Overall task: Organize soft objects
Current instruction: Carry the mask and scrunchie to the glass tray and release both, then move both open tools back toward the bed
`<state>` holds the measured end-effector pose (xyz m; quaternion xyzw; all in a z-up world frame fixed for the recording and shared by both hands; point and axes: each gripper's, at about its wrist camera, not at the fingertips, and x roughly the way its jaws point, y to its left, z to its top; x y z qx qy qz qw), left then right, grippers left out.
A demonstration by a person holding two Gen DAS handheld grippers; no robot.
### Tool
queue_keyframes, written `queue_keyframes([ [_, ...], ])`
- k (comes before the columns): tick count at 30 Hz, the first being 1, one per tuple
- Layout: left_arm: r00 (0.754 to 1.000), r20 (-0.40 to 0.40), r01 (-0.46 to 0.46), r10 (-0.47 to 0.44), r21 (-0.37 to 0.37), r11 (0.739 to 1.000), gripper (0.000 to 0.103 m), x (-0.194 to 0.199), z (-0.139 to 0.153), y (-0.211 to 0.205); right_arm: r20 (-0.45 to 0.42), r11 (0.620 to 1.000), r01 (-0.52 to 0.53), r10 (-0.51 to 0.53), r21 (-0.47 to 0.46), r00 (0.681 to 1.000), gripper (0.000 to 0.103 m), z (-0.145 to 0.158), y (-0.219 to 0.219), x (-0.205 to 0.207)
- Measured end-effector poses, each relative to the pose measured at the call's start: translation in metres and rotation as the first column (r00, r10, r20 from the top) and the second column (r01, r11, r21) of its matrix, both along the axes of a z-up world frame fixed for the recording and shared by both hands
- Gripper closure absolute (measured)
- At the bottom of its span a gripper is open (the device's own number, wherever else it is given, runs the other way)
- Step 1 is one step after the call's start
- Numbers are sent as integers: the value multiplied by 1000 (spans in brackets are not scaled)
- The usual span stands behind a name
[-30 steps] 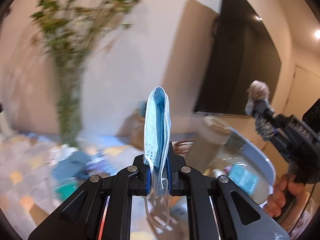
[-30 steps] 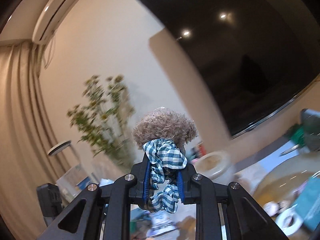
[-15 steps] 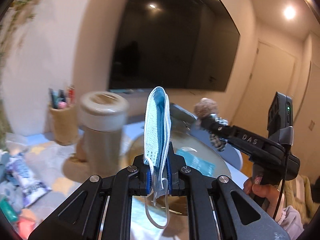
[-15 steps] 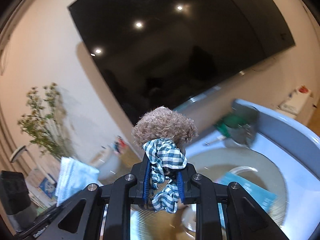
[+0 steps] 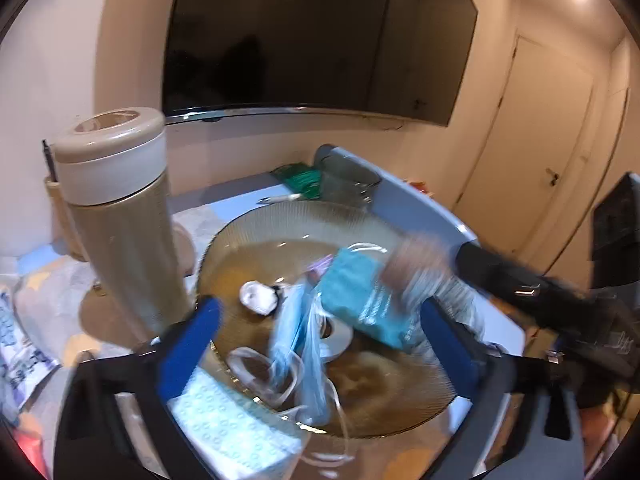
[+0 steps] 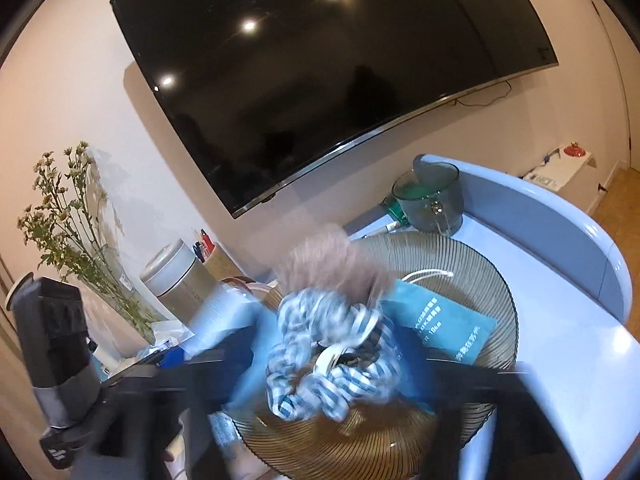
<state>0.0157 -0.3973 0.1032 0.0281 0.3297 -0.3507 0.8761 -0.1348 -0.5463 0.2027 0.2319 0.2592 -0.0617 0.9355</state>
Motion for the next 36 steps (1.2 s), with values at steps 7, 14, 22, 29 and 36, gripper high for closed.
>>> queue_keyframes([
  [7,1000,-22,-16,16,16,1000,1,2,3,8,11,999,24,-24,23,1000,0,4,5,-6],
  [14,999,6,-48,48,43,998,1,-4,12,25,15,1000,16,-16,6,1000,0,14,24,-3],
  [22,995,56,-91,88,41,995,1,-7,30,53,56,1000,-14,15,-12,998,0,36,54,10],
  [29,979,74,-194,191,45,980,1,14,46,111,74,994,-106,107,-22,991,0,47,109,35],
  [36,936,115,-341,333,64,938,1,32,57,201,79,972,-231,233,-31,969,0,44,183,64],
])
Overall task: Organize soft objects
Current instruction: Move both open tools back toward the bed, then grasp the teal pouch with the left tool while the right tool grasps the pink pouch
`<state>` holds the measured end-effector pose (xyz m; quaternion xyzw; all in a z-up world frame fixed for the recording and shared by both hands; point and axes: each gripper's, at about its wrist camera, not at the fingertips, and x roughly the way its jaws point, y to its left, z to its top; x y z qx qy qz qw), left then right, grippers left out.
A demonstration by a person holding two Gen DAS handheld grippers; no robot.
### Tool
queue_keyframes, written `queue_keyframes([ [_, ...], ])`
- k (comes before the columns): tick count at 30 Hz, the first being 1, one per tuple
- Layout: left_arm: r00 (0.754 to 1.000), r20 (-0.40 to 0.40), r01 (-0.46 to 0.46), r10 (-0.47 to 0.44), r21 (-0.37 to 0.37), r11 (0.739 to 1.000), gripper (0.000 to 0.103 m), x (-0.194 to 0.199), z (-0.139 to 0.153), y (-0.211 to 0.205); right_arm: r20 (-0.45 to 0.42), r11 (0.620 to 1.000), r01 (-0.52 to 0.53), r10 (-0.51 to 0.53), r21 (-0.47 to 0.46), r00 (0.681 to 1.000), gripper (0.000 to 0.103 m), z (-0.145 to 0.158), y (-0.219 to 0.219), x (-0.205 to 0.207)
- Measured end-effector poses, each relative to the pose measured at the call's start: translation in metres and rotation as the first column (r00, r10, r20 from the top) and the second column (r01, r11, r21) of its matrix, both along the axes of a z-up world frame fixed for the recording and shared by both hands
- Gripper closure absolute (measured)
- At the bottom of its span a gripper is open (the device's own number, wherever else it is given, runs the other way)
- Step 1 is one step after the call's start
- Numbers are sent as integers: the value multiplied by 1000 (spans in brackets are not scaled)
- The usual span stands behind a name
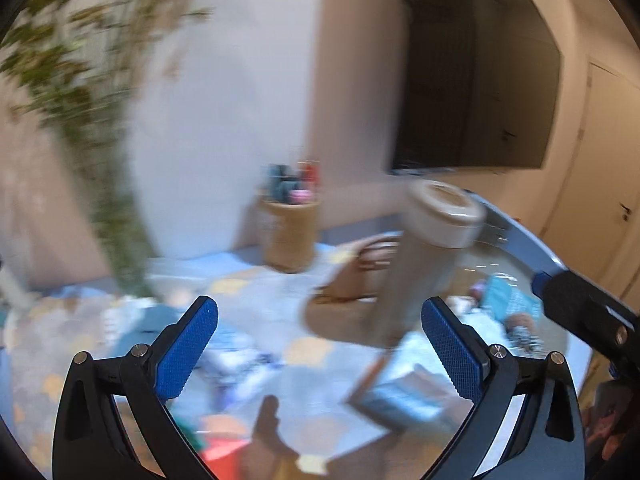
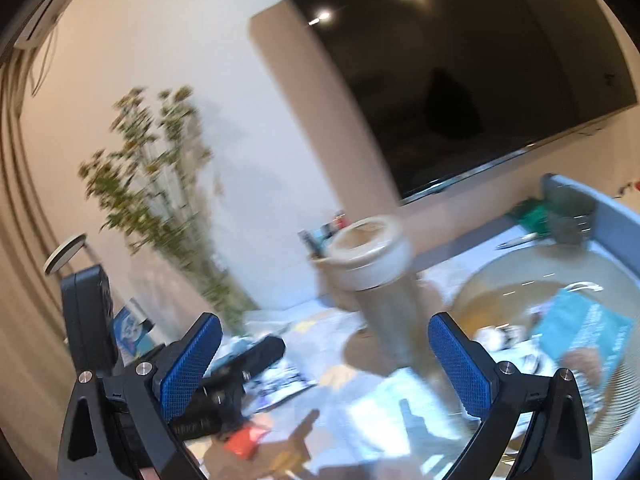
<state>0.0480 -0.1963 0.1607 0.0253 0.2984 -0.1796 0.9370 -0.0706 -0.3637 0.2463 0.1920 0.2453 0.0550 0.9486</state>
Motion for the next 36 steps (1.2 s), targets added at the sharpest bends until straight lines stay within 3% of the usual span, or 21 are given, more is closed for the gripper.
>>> queue_keyframes([
  [5,996,-41,-71,73,39,997,1,12,-13,70,-31,994,-106,105,-15,994,0,-22,60,14],
  [13,987,-154,-27,44,111,993,1,16,-55,131,-170,933,-330,306,-141,937,0,-85,147,27],
  [16,985,-174,13,12,139,990,1,14,-69,133,-240,907,-384,339,-171,910,0,-112,166,30],
  [19,983,-182,62,-23,213,975,1,12,-84,124,-314,886,-418,346,-201,884,0,-137,180,33],
  [25,980,-166,161,-113,309,938,1,0,-106,102,-414,879,-422,307,-221,857,0,-178,191,48],
  [29,982,-148,165,-116,385,908,1,1,-123,92,-452,868,-422,277,-260,848,0,-194,195,55],
  [34,977,-164,173,-136,239,955,1,10,-132,108,-450,869,-424,281,-256,848,0,-192,194,57],
  [36,981,-136,165,-139,200,966,3,10,-136,115,-450,872,-421,281,-249,848,0,-192,193,60],
])
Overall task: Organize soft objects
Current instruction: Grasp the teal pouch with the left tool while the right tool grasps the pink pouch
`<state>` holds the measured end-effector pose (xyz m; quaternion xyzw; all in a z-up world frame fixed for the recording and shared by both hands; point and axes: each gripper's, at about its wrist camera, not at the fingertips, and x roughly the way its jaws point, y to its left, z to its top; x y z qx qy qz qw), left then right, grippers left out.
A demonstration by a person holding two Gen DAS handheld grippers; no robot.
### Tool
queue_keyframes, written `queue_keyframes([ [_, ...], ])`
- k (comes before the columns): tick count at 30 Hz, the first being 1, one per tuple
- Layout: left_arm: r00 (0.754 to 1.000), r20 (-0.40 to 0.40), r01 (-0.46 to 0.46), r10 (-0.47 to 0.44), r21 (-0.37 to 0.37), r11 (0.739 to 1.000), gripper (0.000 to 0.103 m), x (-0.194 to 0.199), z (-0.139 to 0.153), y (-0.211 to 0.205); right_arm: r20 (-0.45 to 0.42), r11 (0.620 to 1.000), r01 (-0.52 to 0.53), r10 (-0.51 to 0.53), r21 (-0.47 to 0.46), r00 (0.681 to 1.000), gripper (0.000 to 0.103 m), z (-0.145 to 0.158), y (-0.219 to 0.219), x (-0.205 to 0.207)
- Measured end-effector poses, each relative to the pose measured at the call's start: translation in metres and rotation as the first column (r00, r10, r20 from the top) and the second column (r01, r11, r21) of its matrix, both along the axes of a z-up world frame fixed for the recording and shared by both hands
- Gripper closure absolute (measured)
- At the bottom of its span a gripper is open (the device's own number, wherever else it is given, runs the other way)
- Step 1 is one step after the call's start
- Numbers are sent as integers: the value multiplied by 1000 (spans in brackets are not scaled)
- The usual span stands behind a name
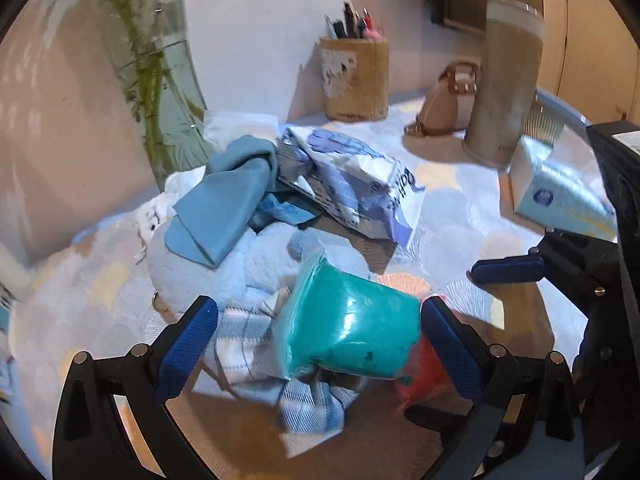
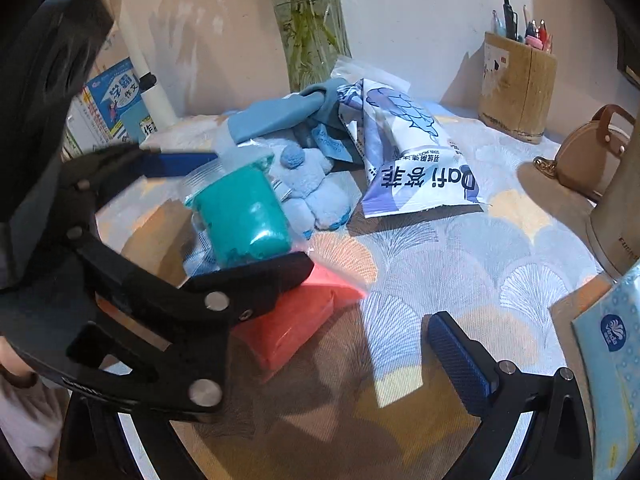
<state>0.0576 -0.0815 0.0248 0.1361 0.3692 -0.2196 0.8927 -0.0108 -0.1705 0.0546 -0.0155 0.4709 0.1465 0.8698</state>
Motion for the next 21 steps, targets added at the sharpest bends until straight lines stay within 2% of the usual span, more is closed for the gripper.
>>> queue_keyframes([
  [1,1000,18,-5,5,-16,1000,7,-2,-1,4,0,1000,2,-2,-4,1000,0,1,3,2],
  [4,998,50,-47,48,-31,998,38,-7,-1,14,4,1000,4,-4,-27,1000,0,1,8,4],
  [6,997,51,-59,63,-87,995,49,-7,3,24,6,1000,4,-4,-21,1000,1,0,7,5],
  [7,996,43,-70,76,-118,991,56,-5,4,29,13,1000,6,-6,-8,1000,7,1,5,5],
  [8,996,35,-82,87,-138,987,57,-4,5,34,20,1000,7,-7,0,1000,12,2,4,5],
  [9,995,24,-88,93,-156,984,57,-3,5,38,29,1000,7,-7,9,1000,25,3,4,3],
  [10,995,16,-93,97,-175,980,57,-2,5,42,39,1000,6,-7,16,999,43,4,3,2],
  [12,995,17,-98,103,-188,977,57,-4,5,44,44,1000,7,-8,15,999,55,4,3,2],
  [15,994,27,-98,106,-201,975,57,-8,7,45,49,1000,3,-4,29,999,61,5,2,2],
  [18,992,21,-112,121,-252,961,57,-9,12,52,46,999,19,-21,49,999,61,5,-2,3],
  [20,989,27,-135,147,-272,953,57,-10,16,57,36,997,22,-25,76,999,59,4,-5,3],
  [21,985,34,-151,167,-282,947,57,-11,19,62,31,996,20,-23,92,999,54,4,-6,4],
])
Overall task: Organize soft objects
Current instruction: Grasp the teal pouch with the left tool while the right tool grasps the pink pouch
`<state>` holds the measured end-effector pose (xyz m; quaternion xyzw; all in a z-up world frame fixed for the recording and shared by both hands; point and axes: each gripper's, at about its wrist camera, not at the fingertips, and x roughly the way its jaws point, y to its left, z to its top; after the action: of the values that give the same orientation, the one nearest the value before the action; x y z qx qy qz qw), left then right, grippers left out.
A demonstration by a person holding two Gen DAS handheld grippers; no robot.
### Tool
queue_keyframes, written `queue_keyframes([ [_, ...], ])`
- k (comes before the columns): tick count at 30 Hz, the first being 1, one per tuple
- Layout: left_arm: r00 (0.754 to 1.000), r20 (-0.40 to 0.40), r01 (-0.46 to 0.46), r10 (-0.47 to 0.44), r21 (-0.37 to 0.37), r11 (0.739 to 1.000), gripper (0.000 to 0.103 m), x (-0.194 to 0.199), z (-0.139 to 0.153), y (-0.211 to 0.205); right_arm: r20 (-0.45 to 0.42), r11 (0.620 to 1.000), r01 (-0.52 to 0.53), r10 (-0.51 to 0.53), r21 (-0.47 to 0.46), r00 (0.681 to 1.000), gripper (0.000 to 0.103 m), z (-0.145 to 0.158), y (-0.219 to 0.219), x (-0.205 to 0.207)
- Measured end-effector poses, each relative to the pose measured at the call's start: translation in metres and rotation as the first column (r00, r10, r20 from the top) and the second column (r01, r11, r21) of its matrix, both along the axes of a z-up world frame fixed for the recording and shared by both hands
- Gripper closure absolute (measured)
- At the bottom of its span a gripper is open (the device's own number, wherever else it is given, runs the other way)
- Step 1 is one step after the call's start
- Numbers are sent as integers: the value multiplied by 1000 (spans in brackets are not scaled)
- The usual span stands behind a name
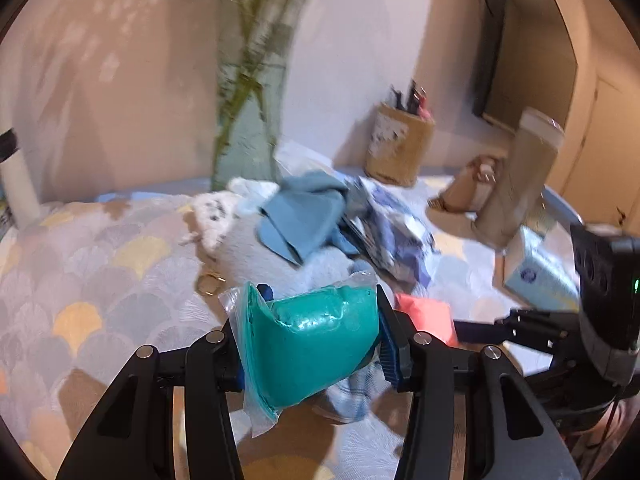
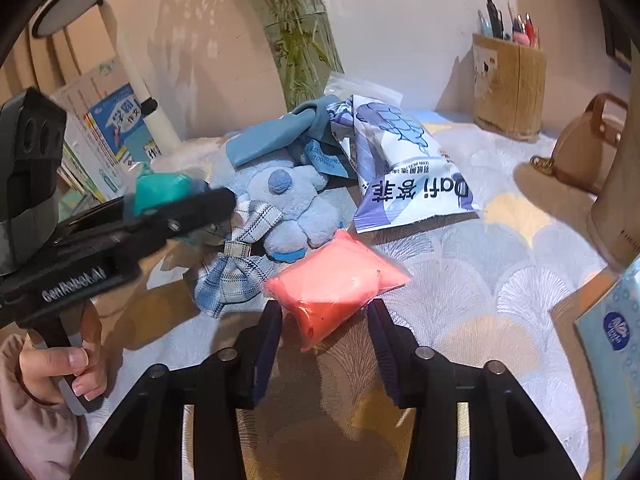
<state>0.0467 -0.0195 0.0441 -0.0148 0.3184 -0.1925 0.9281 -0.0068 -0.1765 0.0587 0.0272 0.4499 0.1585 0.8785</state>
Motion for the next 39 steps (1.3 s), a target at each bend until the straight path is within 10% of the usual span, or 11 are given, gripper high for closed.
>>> queue_keyframes([
  [6,992,15,-127,128,-51,991,57,3,8,30,-6,999,5,-5,33,1000,16,-1,10,6],
  [10,982,-51,-183,180,-64,981,57,14,-2,43,-1,989,144,-144,23,990,16,-2,13,19],
  [13,979,-85,-194,187,-86,977,57,18,-8,48,12,981,191,-191,14,981,47,-1,11,20],
  [16,977,-79,-203,197,-78,976,57,16,-8,48,9,979,191,-192,72,981,56,0,2,19],
  [27,960,-97,-271,264,-66,960,57,24,-21,54,266,991,18,-54,134,962,57,33,17,-19],
  [39,943,-155,-313,294,-115,943,57,30,-34,69,262,969,5,-72,248,962,57,32,1,-20],
])
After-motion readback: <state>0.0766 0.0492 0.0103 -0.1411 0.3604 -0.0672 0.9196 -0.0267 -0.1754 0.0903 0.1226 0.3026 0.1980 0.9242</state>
